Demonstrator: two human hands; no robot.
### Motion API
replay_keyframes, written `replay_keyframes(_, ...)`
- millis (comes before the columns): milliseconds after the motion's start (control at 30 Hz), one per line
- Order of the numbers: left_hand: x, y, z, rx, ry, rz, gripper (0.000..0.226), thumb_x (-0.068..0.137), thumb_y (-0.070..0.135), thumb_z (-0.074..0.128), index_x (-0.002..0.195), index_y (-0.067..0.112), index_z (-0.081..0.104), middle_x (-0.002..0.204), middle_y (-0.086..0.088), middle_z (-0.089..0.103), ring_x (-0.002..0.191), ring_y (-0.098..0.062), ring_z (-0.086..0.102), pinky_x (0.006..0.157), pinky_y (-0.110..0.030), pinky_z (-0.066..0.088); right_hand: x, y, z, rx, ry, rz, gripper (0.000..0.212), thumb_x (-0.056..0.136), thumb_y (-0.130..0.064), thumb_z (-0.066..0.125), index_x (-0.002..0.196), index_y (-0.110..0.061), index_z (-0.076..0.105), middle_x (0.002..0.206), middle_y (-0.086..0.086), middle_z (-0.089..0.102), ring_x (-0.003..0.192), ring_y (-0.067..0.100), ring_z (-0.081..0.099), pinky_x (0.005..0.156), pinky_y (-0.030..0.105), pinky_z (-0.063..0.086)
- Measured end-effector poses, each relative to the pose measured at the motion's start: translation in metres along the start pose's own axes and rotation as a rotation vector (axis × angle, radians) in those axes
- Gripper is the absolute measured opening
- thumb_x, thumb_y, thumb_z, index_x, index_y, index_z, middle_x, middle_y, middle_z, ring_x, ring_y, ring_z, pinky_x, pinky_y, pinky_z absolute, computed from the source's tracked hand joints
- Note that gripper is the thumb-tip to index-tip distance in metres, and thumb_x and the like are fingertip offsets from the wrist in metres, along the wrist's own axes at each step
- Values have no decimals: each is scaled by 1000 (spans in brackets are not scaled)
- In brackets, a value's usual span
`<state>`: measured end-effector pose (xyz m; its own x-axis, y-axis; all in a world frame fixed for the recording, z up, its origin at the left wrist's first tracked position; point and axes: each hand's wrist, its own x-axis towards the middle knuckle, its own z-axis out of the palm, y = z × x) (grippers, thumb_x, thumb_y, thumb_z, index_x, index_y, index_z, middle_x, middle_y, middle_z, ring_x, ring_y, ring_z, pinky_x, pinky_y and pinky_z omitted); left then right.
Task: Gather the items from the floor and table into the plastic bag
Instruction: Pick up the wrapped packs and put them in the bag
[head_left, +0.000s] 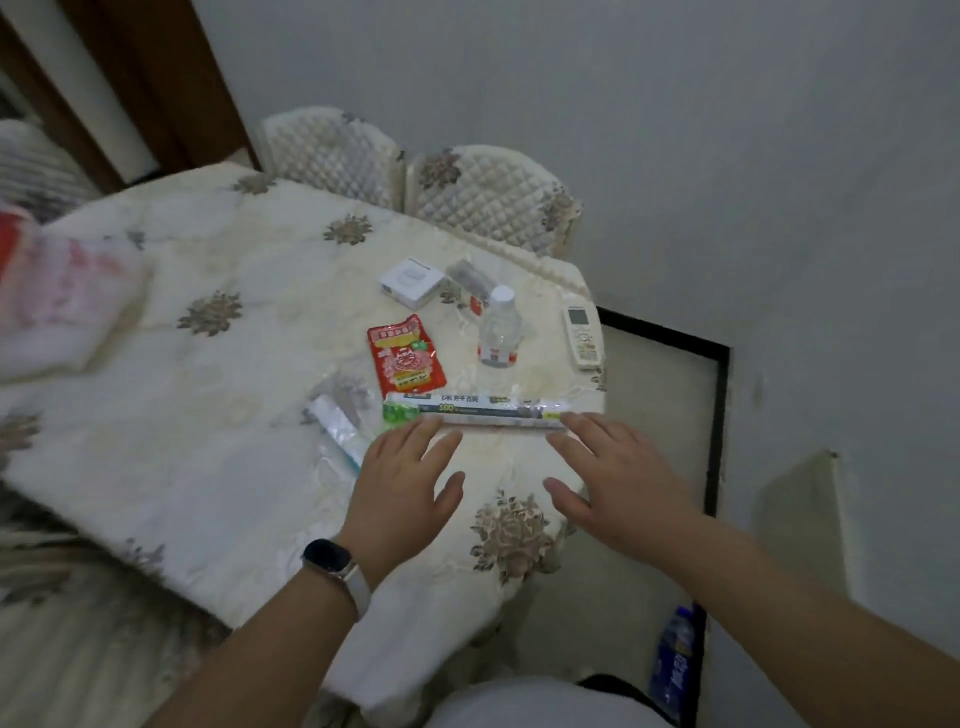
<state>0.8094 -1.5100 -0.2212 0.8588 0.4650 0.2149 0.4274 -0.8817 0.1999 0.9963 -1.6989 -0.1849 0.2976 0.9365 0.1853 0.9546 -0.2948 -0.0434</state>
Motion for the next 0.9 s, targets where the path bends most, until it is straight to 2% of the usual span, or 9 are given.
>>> replay_keyframes(300,9,-11,5,79,-1,-374,51,89,46,46,128,17,63,132,-8,61,121,-31,56,98,-47,47,82,39,54,169,-133,-173,51,87,-49,46,121,-16,64,130,7,61,117,28,57,95,42,48)
replay_keyframes(633,41,4,49,109,-98,-745,55,87,47,41,126,16,64,130,-12,62,121,-33,56,96,-49,49,147,93,106,238,-228,-340,47,82,-44,48,115,-16,65,117,8,64,105,29,61,83,40,50)
replay_keyframes(767,44,4,65,56,-118,-900,51,90,41,51,133,15,59,139,-13,56,129,-33,49,100,-48,44,150,92,124,250,-314,-338,49,81,-43,45,116,-15,65,111,7,65,99,29,62,77,40,51)
replay_keyframes(900,35,-8,82,1,-131,-1083,55,93,38,55,142,15,49,148,-13,45,135,-33,41,104,-46,40,150,92,140,222,-391,-320,57,82,-47,41,125,-15,59,114,5,63,99,27,60,78,39,50)
